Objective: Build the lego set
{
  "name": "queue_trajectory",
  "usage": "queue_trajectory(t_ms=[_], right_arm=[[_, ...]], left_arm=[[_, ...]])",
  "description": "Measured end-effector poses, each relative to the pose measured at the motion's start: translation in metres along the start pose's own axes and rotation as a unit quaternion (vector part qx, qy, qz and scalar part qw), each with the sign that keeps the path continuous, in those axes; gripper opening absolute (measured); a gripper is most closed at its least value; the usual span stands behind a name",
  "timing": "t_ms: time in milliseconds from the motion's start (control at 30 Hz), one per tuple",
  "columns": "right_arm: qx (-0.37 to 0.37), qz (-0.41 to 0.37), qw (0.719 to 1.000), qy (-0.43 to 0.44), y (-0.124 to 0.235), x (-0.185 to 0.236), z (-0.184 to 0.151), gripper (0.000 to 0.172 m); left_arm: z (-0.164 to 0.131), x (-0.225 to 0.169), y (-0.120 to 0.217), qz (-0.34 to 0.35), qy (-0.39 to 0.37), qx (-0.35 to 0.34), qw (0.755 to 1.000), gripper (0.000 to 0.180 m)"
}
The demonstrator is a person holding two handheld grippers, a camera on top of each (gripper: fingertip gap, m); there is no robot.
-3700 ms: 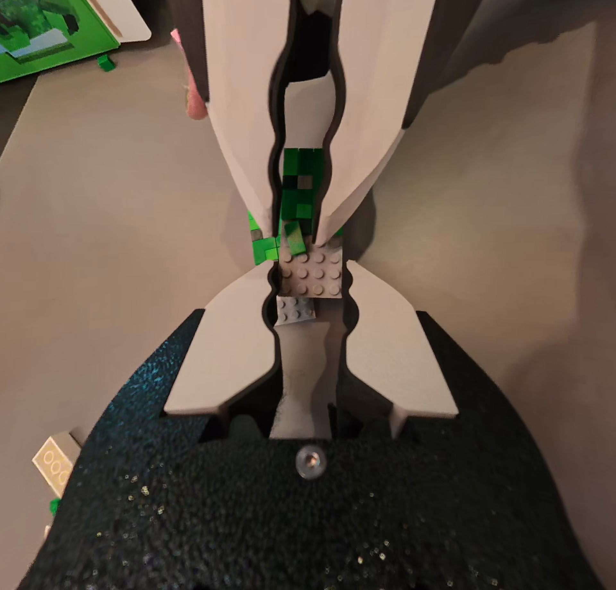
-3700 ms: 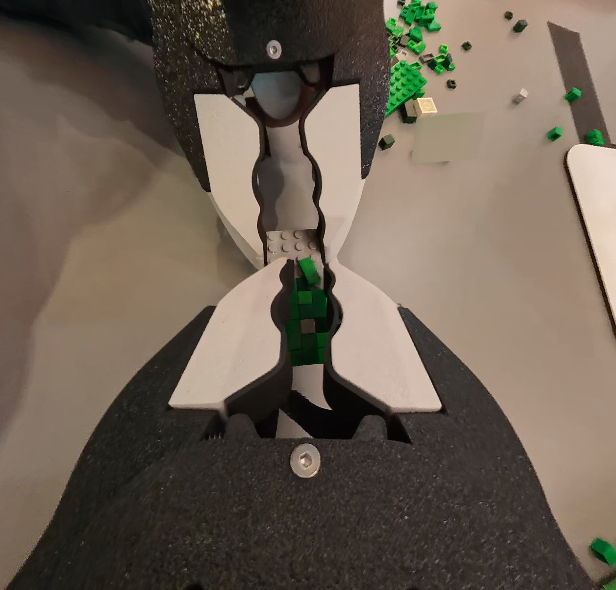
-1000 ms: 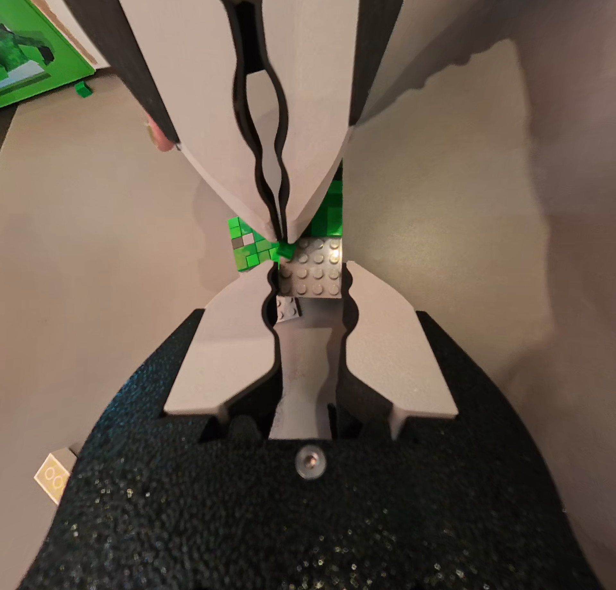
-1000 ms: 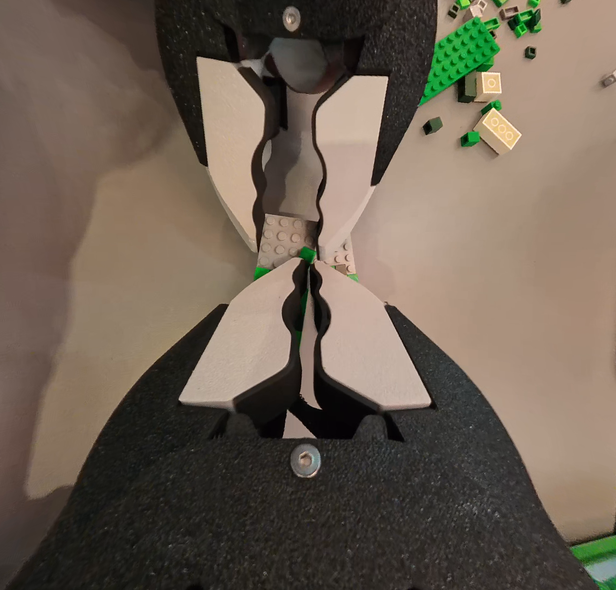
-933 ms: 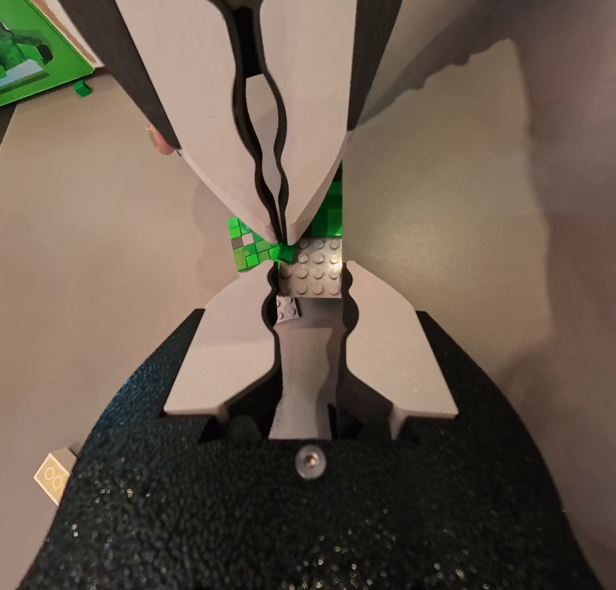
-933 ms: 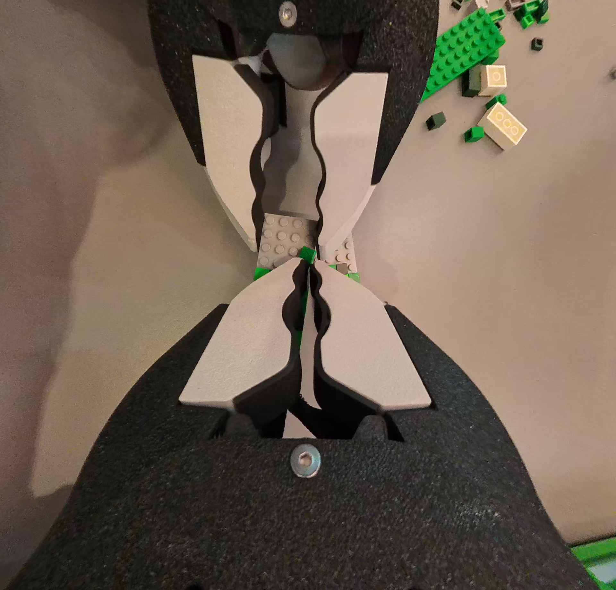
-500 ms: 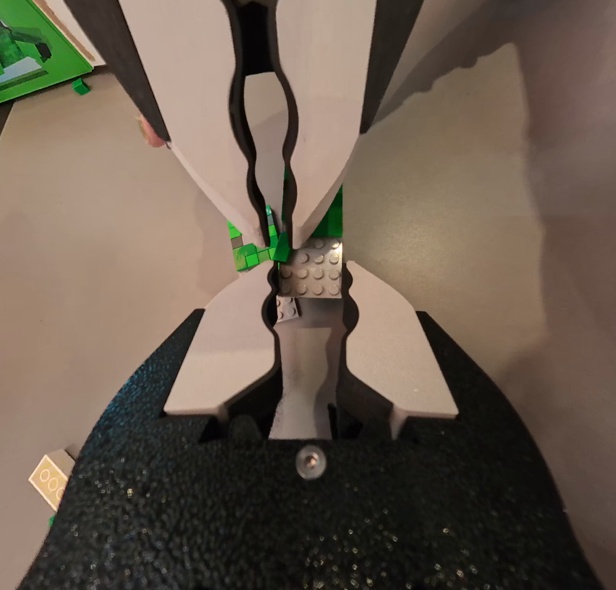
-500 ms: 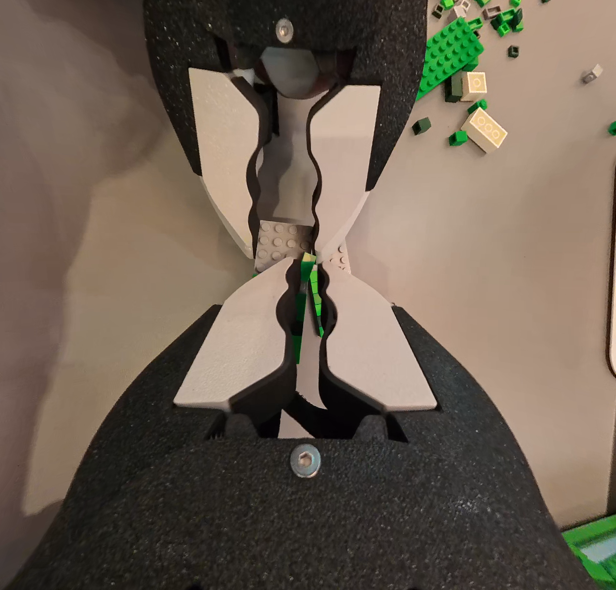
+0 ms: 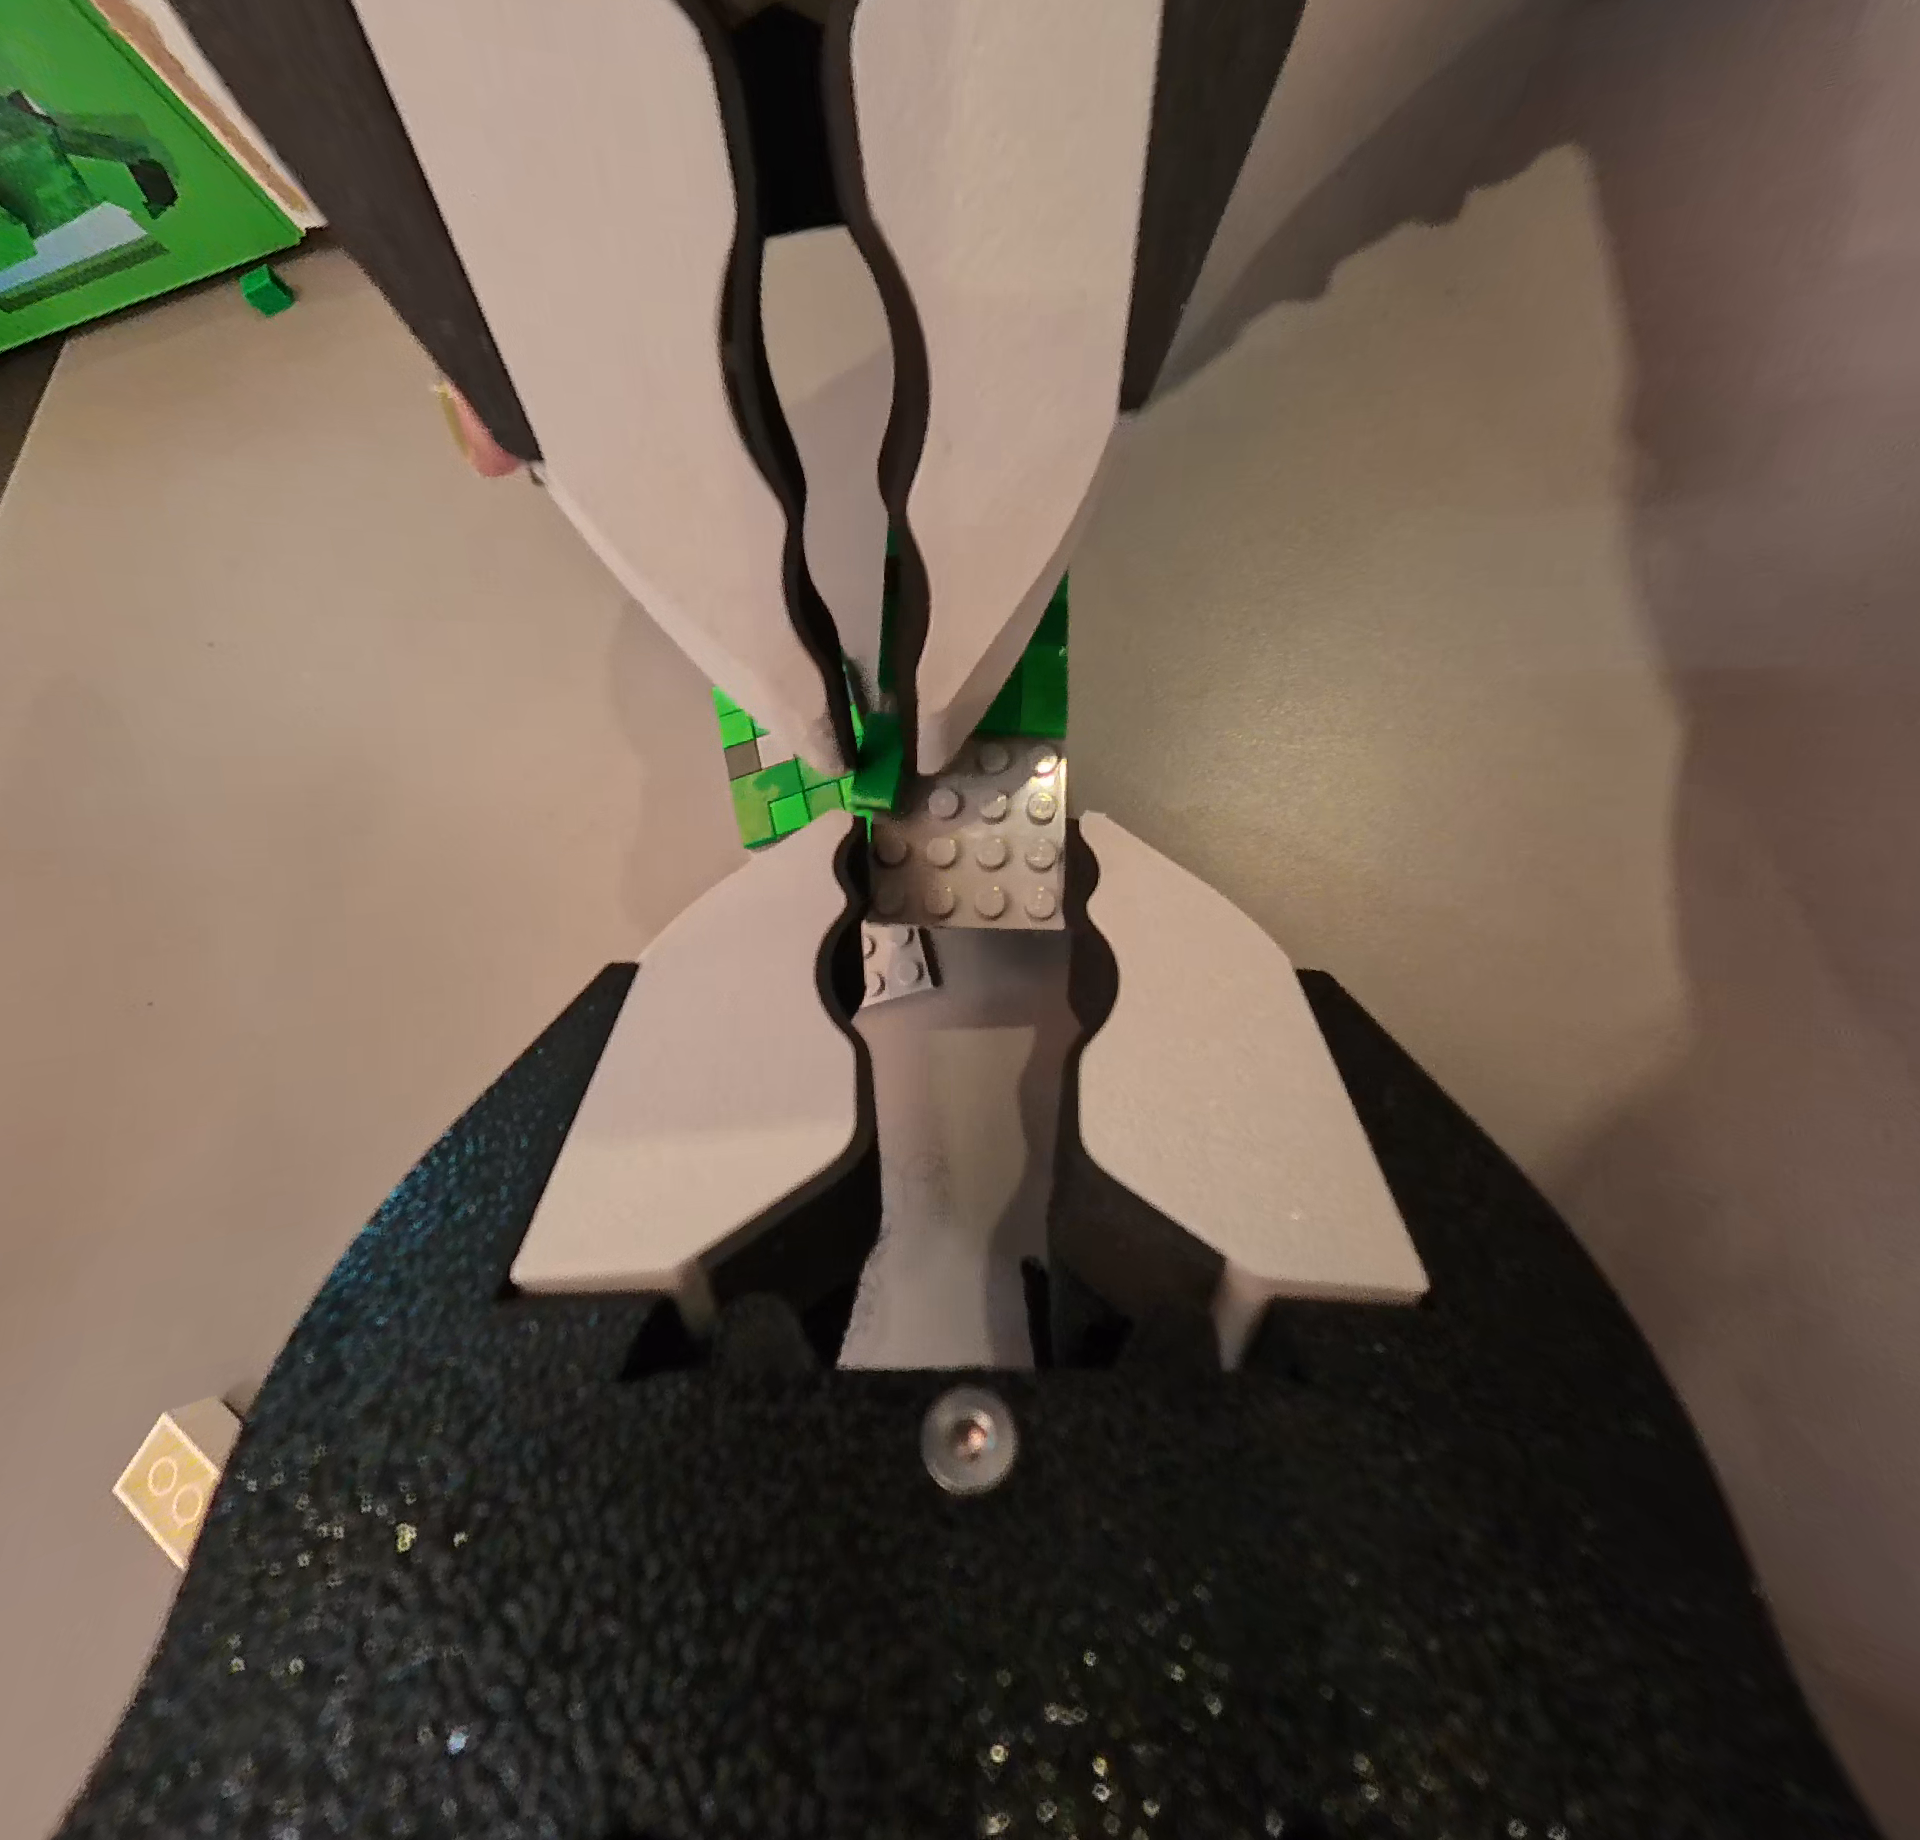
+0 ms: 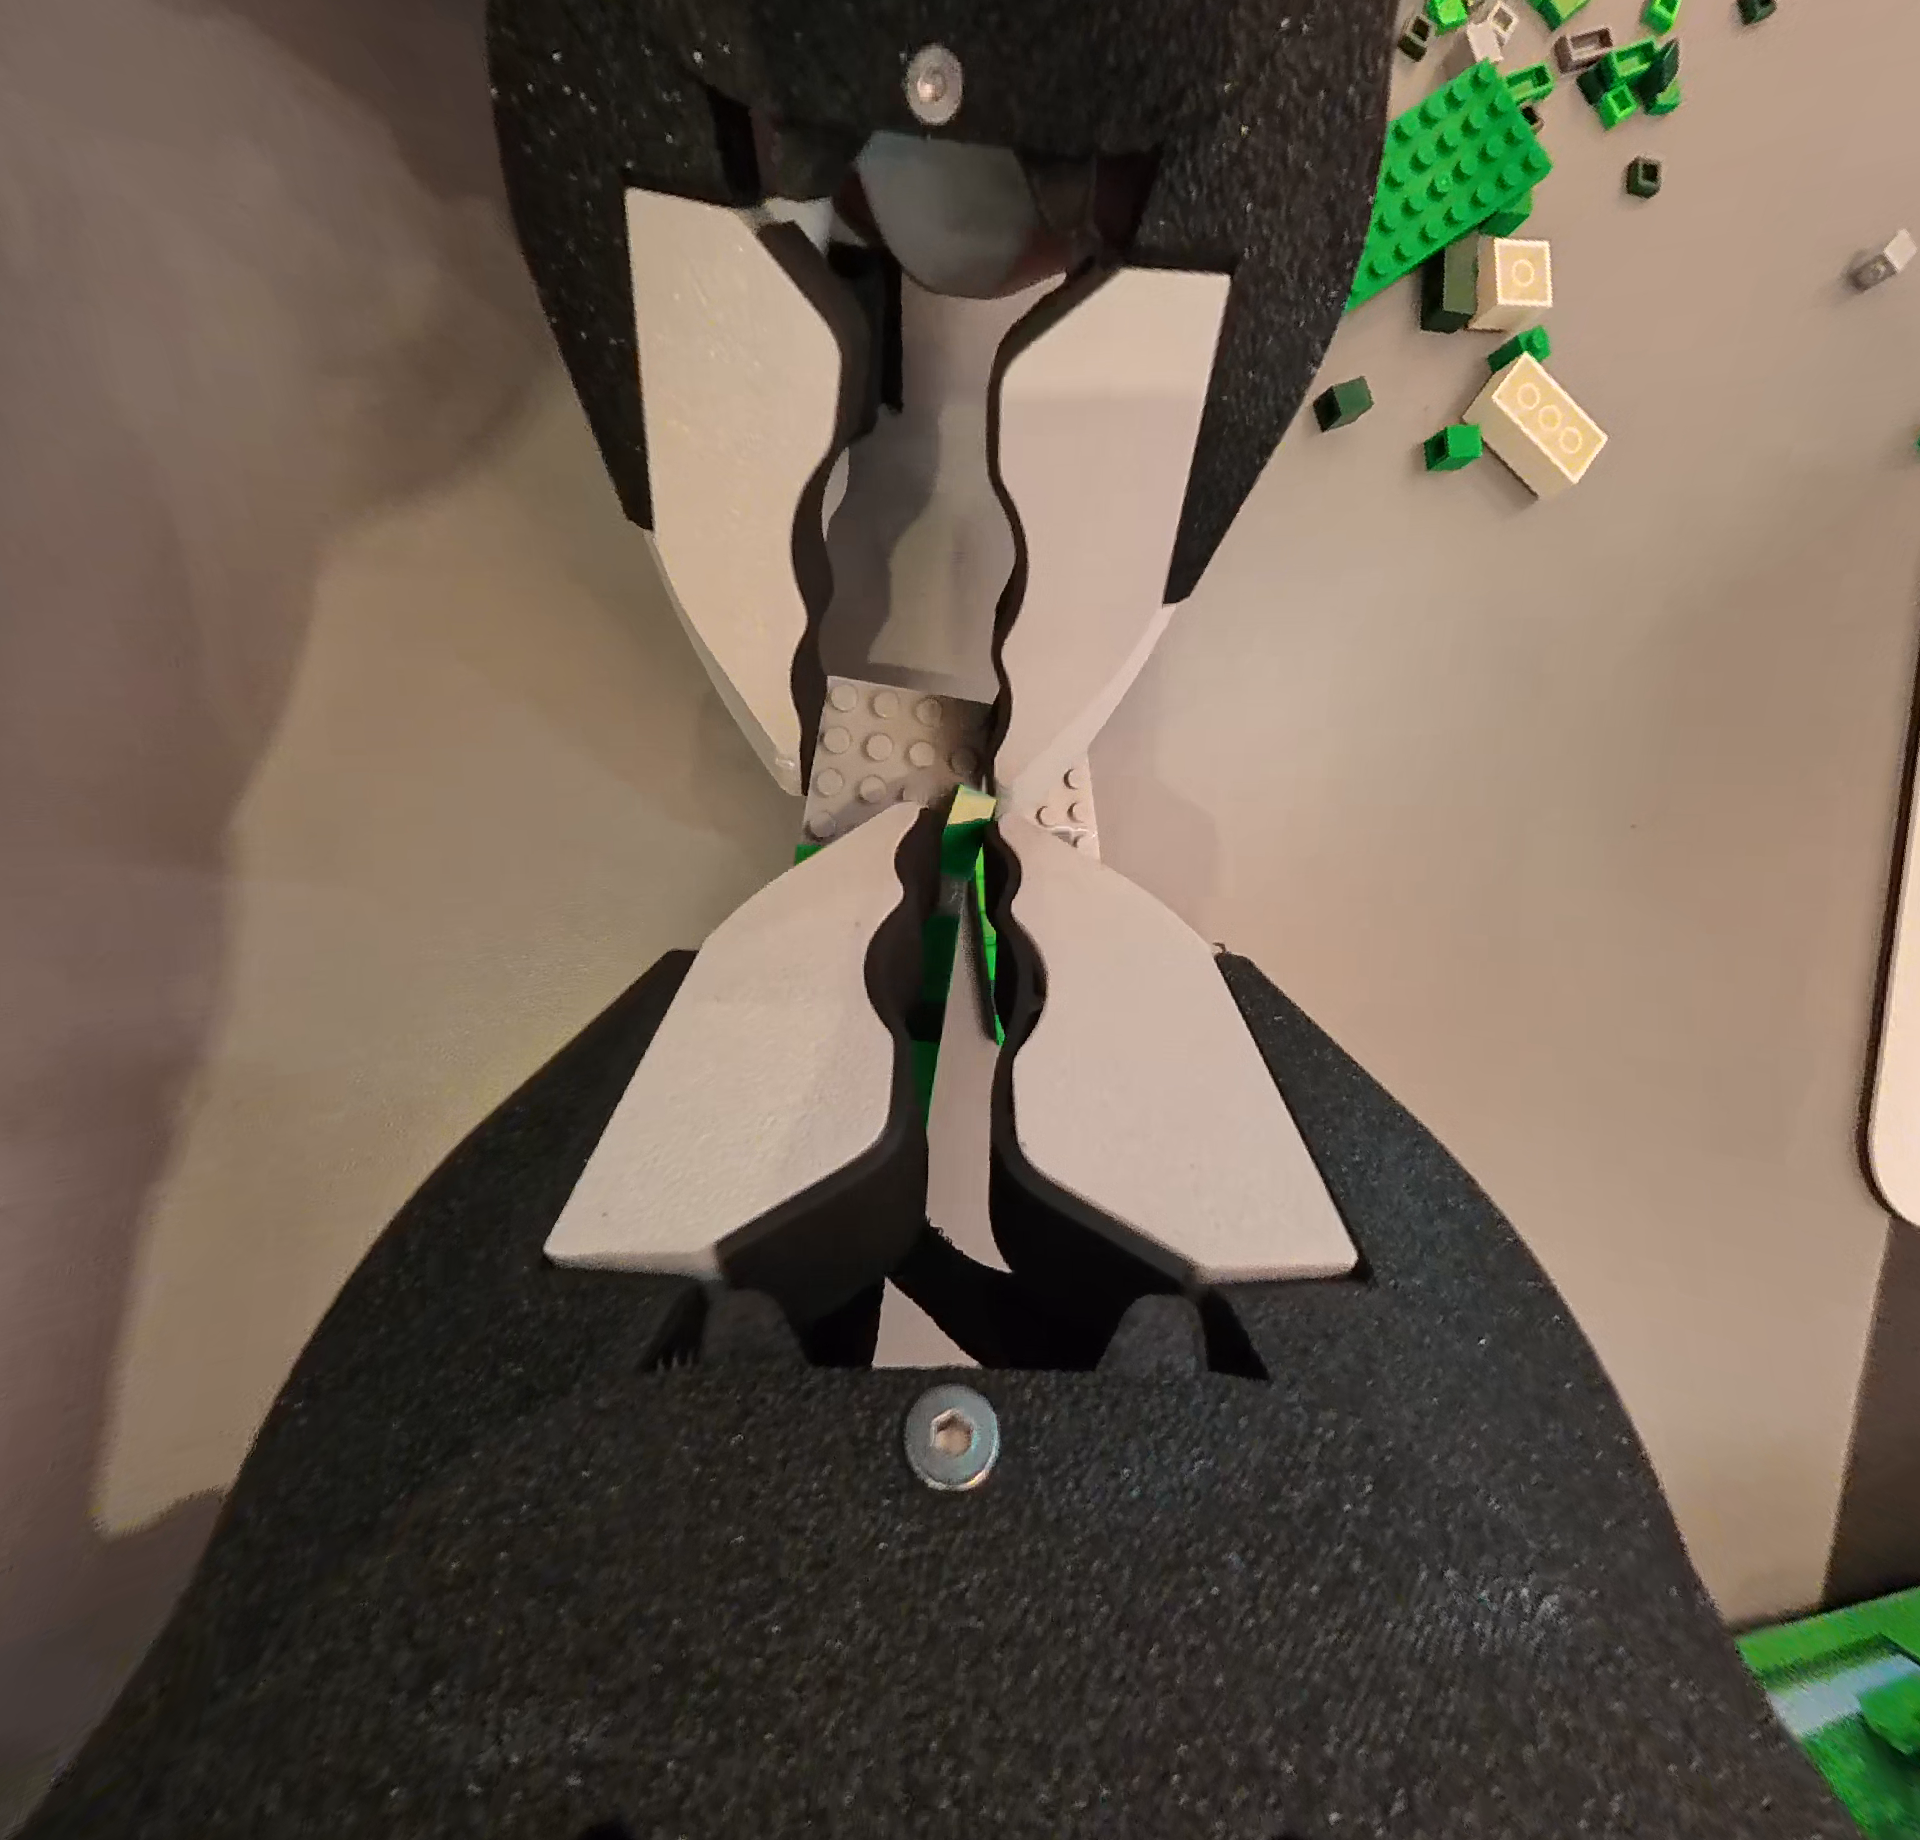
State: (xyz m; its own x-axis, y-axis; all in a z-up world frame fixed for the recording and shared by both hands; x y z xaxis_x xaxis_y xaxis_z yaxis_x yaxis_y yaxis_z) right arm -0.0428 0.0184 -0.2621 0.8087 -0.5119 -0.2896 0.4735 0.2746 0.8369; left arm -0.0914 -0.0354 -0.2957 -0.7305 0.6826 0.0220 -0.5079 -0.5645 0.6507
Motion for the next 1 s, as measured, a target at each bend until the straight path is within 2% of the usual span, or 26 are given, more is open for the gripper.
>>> queue_trajectory(t_ms=[333,733,800,867,1000], right_arm=[[0.025,-0.002,0.999,0.034,0.000,0.004,-0.001,0.007],[0.005,-0.003,1.000,0.027,0.002,0.003,-0.001,0.012],[-0.021,-0.005,1.000,-0.002,0.009,0.002,0.001,0.016],[-0.067,-0.010,0.995,-0.068,0.019,-0.005,-0.001,0.016],[-0.136,0.078,0.954,-0.254,0.025,-0.017,-0.016,0.015]], left_arm=[[0.000,-0.002,0.000,0.001,-0.008,-0.001,1.000,0.035],[0.001,-0.002,0.001,0.001,-0.013,-0.003,1.000,0.035],[0.001,-0.002,0.001,0.001,-0.012,-0.003,1.000,0.035],[0.001,-0.002,0.001,0.002,-0.014,-0.005,1.000,0.035],[0.002,-0.004,0.003,0.003,-0.025,-0.013,1.000,0.035]])
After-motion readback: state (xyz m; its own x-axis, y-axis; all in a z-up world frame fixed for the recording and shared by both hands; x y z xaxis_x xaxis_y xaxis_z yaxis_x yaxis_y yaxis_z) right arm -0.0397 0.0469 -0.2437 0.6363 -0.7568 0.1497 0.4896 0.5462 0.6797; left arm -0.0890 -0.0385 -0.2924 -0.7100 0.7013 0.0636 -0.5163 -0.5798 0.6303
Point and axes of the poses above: each gripper's, where its closed fingertips meet, y back along the fingers, z out of its top, x = y × z across the jaws, the point moved 6 cm from there along y, back along the fingers, and after that the axes turned 12 degrees about y, right-handed, at the moved point
